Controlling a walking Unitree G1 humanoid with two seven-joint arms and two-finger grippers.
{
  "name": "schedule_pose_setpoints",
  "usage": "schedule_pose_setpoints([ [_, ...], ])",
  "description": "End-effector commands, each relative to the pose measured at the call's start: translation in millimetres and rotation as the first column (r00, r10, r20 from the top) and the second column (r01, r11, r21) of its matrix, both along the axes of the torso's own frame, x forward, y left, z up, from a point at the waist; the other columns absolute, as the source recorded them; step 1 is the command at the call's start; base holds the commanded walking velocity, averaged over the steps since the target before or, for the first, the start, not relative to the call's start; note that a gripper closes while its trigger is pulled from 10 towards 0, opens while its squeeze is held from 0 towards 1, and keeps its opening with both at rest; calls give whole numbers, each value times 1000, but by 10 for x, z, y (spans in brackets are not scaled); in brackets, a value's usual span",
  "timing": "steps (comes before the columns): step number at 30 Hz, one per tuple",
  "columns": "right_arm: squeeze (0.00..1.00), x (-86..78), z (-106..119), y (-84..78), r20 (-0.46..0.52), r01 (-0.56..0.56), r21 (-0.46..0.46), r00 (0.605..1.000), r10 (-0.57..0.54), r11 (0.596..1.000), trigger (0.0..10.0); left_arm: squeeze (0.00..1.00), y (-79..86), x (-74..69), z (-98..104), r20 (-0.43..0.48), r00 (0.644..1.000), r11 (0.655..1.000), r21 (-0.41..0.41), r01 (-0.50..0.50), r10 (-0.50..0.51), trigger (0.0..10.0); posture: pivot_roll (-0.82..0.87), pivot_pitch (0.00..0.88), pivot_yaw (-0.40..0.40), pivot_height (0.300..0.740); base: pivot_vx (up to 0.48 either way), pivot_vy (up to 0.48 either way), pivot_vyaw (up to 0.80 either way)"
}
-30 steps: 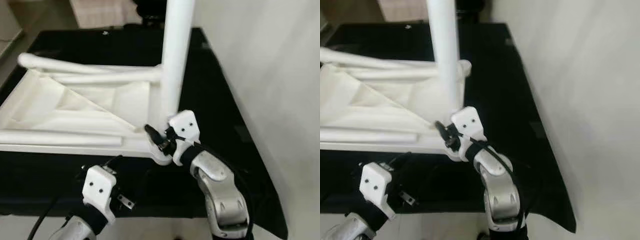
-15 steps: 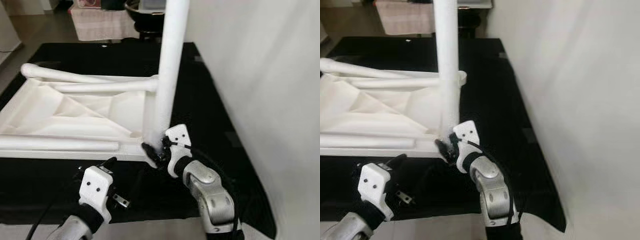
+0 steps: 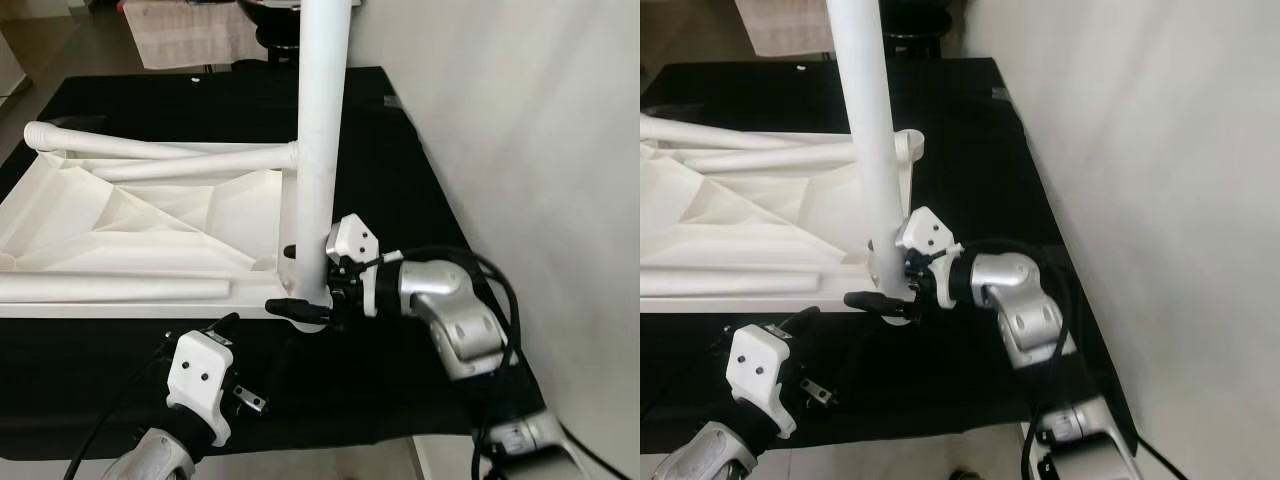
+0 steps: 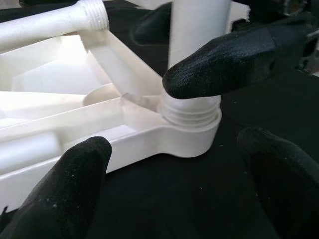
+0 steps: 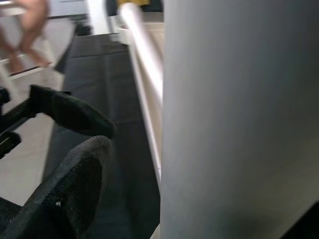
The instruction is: Building children table
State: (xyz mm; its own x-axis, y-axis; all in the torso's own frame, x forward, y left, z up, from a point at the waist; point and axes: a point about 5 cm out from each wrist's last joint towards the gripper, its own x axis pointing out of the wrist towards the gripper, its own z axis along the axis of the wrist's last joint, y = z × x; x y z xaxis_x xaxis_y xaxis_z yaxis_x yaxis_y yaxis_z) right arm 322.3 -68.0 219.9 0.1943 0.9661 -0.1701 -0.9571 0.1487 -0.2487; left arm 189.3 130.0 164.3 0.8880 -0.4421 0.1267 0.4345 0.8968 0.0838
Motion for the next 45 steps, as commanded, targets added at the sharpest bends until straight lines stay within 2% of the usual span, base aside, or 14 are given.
schedule_pose_setpoints([
  [1,0,-30,64,122,-7,-133,-3,991,133,991,10000,0,-23,-60,-3,-10,1000,1000,-3,3,-3,10000,73,249,-64,740,0,0,0],
  [5,0,22,113,83,-30,-202,-16,979,201,979,10000,0,-33,-98,4,-15,1000,1000,-4,9,-9,10000,76,256,-61,740,0,0,0],
  [6,0,59,93,44,-49,-227,-49,973,225,973,1451,0,-40,-120,8,-22,1000,1000,-6,18,-18,10000,78,268,-60,740,0,0,0],
  [7,0,66,88,33,-53,-235,-58,971,232,970,0,0,-42,-127,10,-23,1000,1000,-7,21,-21,10000,78,271,-60,740,0,0,0],
  [18,0,172,83,-85,-32,-164,-52,986,162,985,0,0,-59,-191,34,-32,999,1000,-12,28,-28,10000,64,303,-57,740,0,0,0],
  [24,0,70,-98,-341,-89,167,36,983,-163,985,0,0,-46,-187,31,-35,999,1000,-15,27,-28,10000,22,307,-66,740,0,0,0],
  [27,0,-45,-219,-395,-141,343,47,932,-334,938,0,0,-37,-181,30,-35,999,1000,-15,27,-28,10000,15,305,-65,740,0,0,0],
  [28,0,-141,-384,-517,-151,718,21,690,-708,696,0,0,-16,-164,26,-35,999,1000,-15,26,-27,10000,-12,299,-53,740,0,0,0],
  [29,0,-141,-384,-517,-151,718,21,690,-708,696,0,0,-16,-164,26,-35,999,1000,-15,26,-27,10000,-12,299,-53,740,0,0,0],
  [32,0,-562,-638,-497,-167,875,-48,468,-868,482,0,0,-4,-93,22,-29,999,999,-15,33,-33,10000,-38,277,-29,740,0,0,0],
  [41,0,-280,-573,-262,-169,841,27,537,-826,541,0,0,2,47,-13,-10,1000,1000,-14,10,-11,10000,-12,214,-60,740,0,0,0],
  [42,0,-245,-541,-227,-171,834,38,549,-818,551,10000,0,15,59,-12,-3,1000,1000,-13,-11,11,10000,-9,204,-64,740,0,0,0],
  [44,0,-237,-495,-198,-188,823,58,566,-803,566,10000,0,24,67,-13,3,1000,999,-13,-29,29,10000,-7,197,-66,740,0,0,0],
  [45,1000,-218,-435,-165,-209,788,92,613,-762,609,10000,0,28,79,-12,6,999,999,-14,-38,38,10000,-5,193,-67,740,0,0,0],
])
